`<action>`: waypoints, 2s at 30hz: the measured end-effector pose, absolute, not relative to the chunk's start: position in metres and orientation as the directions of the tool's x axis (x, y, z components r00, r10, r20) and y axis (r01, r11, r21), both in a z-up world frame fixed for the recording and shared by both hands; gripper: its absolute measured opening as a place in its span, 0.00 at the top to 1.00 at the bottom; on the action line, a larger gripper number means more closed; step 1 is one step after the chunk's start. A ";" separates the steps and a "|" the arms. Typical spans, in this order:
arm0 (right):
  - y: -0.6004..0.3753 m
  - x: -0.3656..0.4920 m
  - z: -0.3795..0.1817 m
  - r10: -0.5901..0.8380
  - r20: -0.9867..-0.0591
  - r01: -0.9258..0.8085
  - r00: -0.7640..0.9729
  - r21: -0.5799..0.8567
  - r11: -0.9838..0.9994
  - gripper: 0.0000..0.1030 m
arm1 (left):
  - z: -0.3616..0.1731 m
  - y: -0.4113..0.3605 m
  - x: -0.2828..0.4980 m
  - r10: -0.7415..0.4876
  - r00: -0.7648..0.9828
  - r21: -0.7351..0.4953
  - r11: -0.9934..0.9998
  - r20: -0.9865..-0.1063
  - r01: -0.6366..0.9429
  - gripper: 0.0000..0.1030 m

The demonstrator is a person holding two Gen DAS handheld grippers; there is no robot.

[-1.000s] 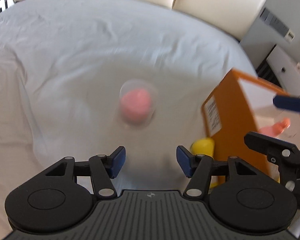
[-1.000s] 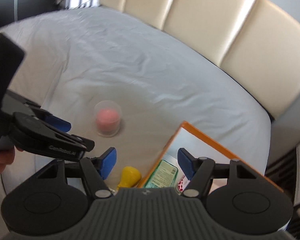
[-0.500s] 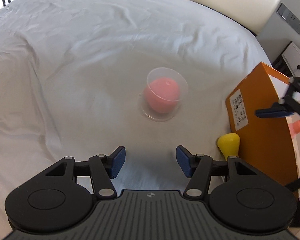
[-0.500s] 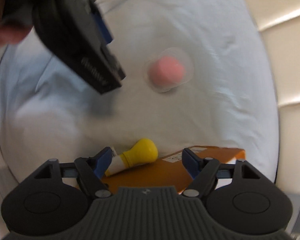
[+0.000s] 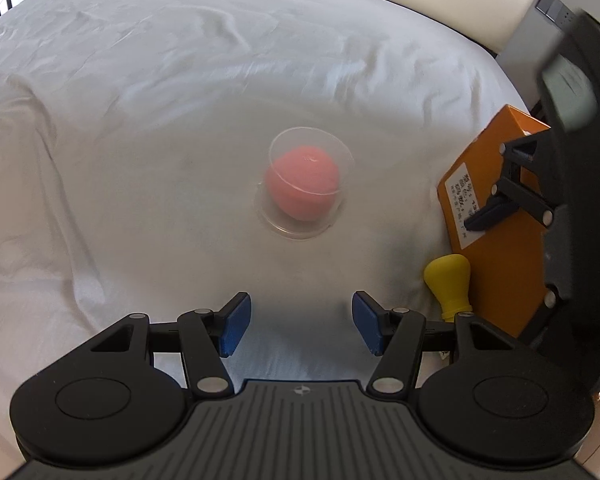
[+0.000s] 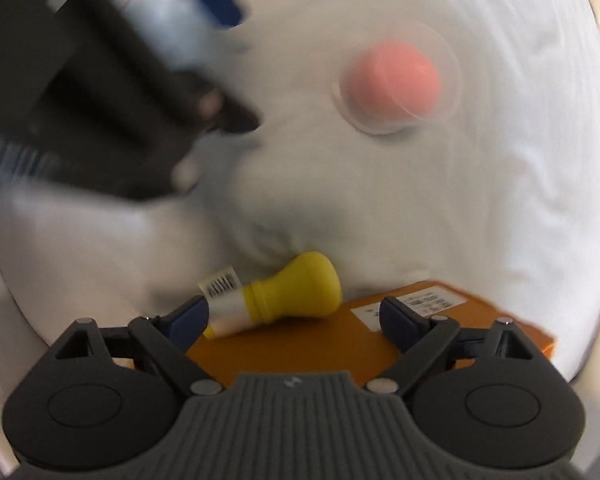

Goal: Organize rigid objects
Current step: 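Grasp the yellow bulb-topped bottle with the right gripper and lift it, then carry the yellow bottle with the right gripper while the left grasps the sponge cup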

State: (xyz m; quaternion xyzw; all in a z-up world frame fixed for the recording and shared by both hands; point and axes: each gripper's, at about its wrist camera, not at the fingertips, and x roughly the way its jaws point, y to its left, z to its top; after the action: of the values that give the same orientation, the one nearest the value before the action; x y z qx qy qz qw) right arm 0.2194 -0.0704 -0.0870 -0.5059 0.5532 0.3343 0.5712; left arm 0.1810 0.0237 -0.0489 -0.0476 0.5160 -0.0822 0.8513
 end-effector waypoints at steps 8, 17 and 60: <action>-0.063 0.245 -0.100 -0.182 -0.981 -0.879 0.068 -0.145 0.454 0.50 | -0.052 0.028 0.184 -0.190 0.446 -0.175 0.982 -0.875 0.074 0.33; -0.048 0.226 -0.073 -0.011 -0.970 -0.883 0.244 -0.226 0.412 0.50 | -0.048 0.034 0.181 -0.197 0.471 -0.198 0.979 -0.860 0.048 0.34; -0.277 0.137 0.078 0.237 -0.644 -0.127 0.727 0.214 0.969 1.00 | -0.026 -0.016 0.215 -0.126 0.672 -0.016 0.986 -0.729 0.168 0.15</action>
State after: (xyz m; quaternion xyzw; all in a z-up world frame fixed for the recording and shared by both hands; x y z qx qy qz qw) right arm 0.1366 -0.2769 0.0784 0.0775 0.3561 0.0984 0.9260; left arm 0.2152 -0.0163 -0.0257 0.0260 0.3967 -0.0805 0.9140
